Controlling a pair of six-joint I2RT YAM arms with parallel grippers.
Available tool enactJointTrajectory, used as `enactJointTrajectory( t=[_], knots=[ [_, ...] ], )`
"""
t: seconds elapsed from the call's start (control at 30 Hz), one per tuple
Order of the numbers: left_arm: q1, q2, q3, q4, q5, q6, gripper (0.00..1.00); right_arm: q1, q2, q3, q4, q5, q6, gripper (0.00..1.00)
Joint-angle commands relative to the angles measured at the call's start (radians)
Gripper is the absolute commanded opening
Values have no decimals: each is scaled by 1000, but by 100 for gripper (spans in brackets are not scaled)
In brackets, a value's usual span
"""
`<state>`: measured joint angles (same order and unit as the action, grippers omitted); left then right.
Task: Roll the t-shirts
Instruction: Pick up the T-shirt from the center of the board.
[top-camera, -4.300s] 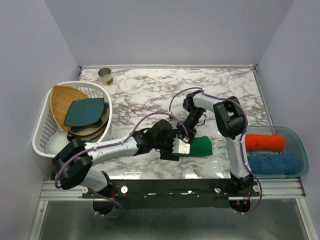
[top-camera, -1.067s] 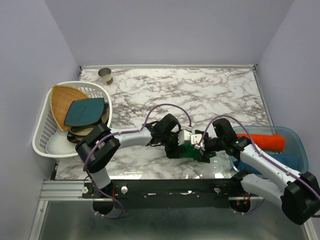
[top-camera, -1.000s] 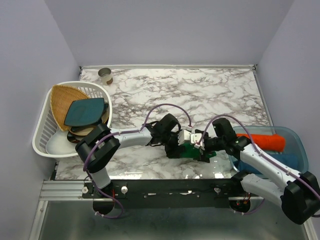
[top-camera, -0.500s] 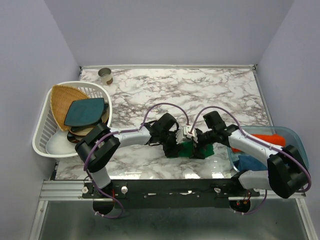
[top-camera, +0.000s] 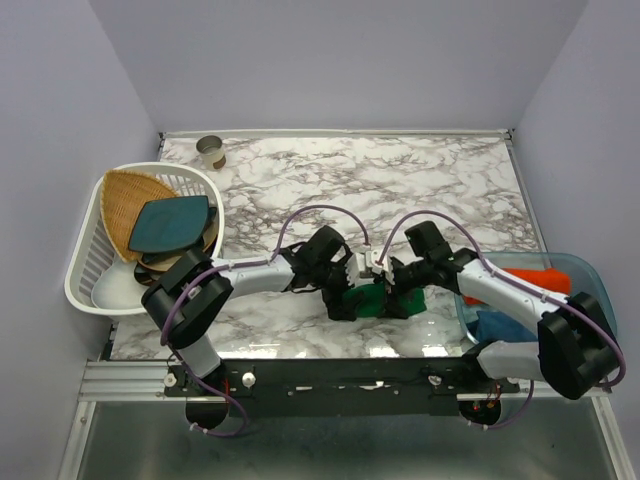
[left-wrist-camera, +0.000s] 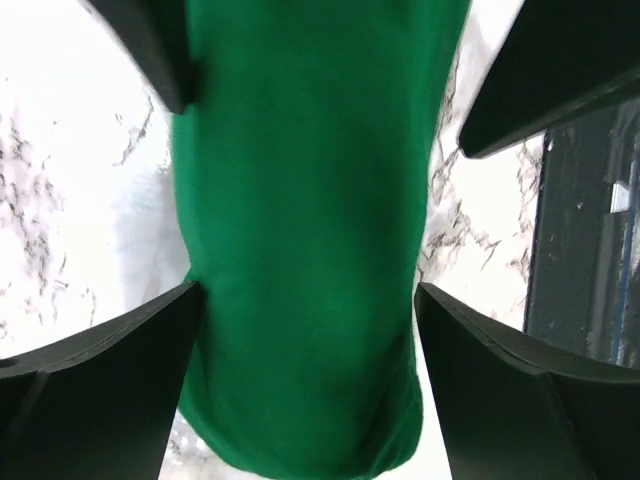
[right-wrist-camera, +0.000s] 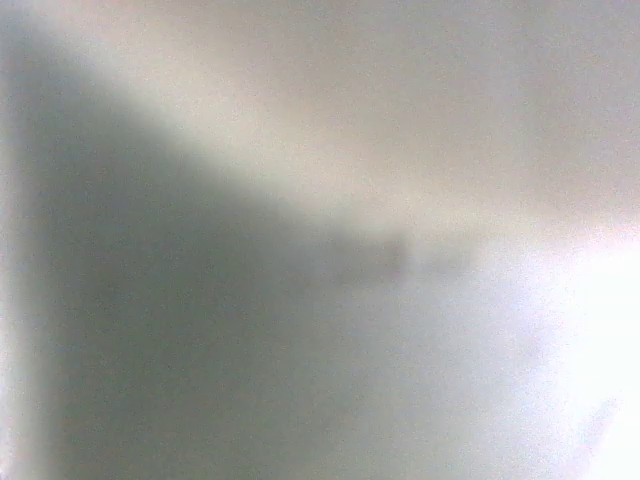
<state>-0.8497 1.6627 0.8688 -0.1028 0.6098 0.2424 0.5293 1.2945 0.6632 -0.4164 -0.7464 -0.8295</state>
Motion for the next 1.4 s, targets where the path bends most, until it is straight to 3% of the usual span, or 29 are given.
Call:
enactJointTrajectory(
  t=[0.0,0.23,0.4,0.73,1.17,1.3,1.37],
  knots=[
    [11,-49,15,92,42,4,99,8,-32,-7,-154,38,-5,100],
    [15,-130,27,-17,36,54,99,8,45,35,-177,65,-63,100],
    [47,-271,-17,-93,31,67,99,8,106,68,-179,65,-65,100],
    [136,-452,-117,-233,-111,29,99,8,196,92,-282,87,-148,100],
    [175,-514,-108,-235,-176,18,99,43,313,156,-168,200,-22,100],
    [195,-514,-58,-270,-196,47,99,101,338,153,-139,248,-26,90],
    [205,-514,-44,-291,-211,64,99,126,362,161,-130,271,-28,74]
  ],
)
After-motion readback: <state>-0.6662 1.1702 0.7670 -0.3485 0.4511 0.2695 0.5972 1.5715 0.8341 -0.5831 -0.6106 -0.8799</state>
